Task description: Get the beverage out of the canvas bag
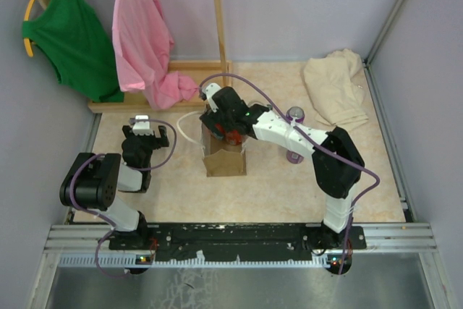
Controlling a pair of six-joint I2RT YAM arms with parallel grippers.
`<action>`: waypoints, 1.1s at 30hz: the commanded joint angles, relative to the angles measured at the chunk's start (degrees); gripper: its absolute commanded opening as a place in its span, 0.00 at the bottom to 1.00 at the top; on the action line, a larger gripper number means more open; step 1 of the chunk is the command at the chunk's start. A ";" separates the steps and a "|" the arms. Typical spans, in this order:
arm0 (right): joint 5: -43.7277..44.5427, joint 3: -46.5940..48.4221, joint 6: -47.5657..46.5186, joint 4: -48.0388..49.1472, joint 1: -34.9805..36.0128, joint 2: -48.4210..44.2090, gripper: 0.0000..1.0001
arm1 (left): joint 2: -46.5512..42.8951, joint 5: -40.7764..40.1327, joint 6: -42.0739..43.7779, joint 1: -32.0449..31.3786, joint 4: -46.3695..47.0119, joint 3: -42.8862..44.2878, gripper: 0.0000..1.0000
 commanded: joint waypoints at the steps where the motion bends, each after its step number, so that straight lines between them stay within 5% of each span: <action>1: 0.45 -0.67 1.15 0.45 -0.68 0.89 0.95 | 0.60 -0.31 0.27 -0.24 1.62 0.72 1.00; 17: 1.31 -2.12 3.94 -1.73 -1.32 5.89 0.91 | 0.60 -0.36 0.23 -0.21 1.62 0.72 1.00; 26: 2.83 -3.04 4.97 -1.73 -1.30 5.50 0.34 | 0.60 -0.33 0.27 -0.26 1.64 0.72 1.00; 27: 2.46 -2.96 4.66 -1.78 -1.32 5.33 0.25 | 0.60 -0.31 0.27 -0.21 1.63 0.72 1.00; 28: 2.57 -2.73 4.53 -1.95 -1.25 5.17 0.00 | 0.60 -0.36 0.27 -0.24 1.62 0.72 1.00; 33: 4.32 -1.33 3.20 -1.48 -0.30 3.94 0.00 | 0.60 -0.34 0.27 -0.27 1.62 0.74 1.00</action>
